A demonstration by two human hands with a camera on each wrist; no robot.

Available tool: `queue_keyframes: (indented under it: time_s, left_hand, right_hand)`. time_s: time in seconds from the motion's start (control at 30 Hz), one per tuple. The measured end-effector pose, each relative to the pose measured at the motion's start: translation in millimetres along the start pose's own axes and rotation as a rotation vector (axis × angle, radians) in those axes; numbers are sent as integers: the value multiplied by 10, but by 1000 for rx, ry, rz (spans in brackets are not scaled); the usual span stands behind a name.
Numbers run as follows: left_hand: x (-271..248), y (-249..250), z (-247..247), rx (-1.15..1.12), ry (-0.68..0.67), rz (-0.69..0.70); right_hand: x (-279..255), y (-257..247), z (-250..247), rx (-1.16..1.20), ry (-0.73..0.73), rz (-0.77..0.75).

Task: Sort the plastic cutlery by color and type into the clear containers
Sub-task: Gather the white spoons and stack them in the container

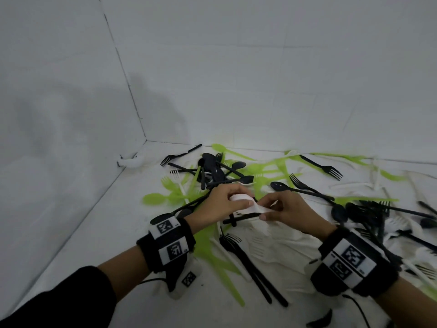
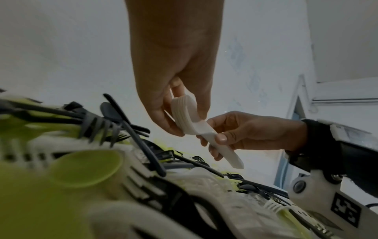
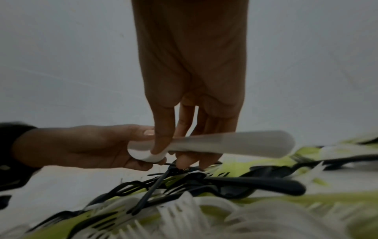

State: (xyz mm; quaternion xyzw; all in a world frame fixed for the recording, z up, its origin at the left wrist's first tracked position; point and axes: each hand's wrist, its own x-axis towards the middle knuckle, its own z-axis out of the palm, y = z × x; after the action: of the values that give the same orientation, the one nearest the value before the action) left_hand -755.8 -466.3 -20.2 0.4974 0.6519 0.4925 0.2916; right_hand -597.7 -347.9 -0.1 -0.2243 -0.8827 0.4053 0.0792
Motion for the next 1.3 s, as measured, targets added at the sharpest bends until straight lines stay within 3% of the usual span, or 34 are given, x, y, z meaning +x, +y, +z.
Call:
queue_keyframes:
  time_s: [0.2,0.33,0.37,0.43,0.47,0.53,0.57,0.63,0.67,0.73,0.77,0.93,0.97,1.03,1.07,1.3]
  left_hand:
    - [228,170,197,83,-97,68]
    - [306,242,347,39,-199,122]
    - [324,326,495,11,-271,140]
    - [373,352,523,-35,-259,146]
    - [386,469,753,-56,-345,169]
    - [419,508,788,-54,-343,183]
    - [433,673,1086,-55,-434,210]
    - [446,700,1155,-47,-428,212]
    - [437,881,1480,-45,-508,233]
    - [446,904,1574,-57,-505,231]
    - [411,1092,1908,-59,-581,257]
    - [392,1318,2448,-63,-652,292]
    - [335,1501,2880,-78,-706,304]
    - [360,1539,3001,-89,-703,293]
    - [292,1748,3450,-106,-754,295]
    - [189,2237,4760,-101,-839,328]
  right_hand:
    - [-239,-16,-96,-38,212,109]
    - [-507,-62,-164,29,307,179]
    - [-731,-35,-191,18,391,228]
    - [-771,-9,-246,-58,409,270]
    - [-1069,24,-305,-82,484,322]
    - [-1119,49,-348,-89,480,315]
    - [-1448,82,-435,-111,558,358]
    - [-1502,121,-458,-81,556,371]
    - [-1832,154,-557,-101,633,410]
    - [-1899,205,-602,-134,641,435]
    - [-2230,247,-705,-165,710,490]
    - [-2728,468,-893,-171,753,559]
    - [-3114,553,-1040,-186,787,593]
    - [-3202,659,-1109,-175,780,616]
    - [-3593,767,-1291,-206,816,646]
    - [-4648,1269,-1773,-199,909,727]
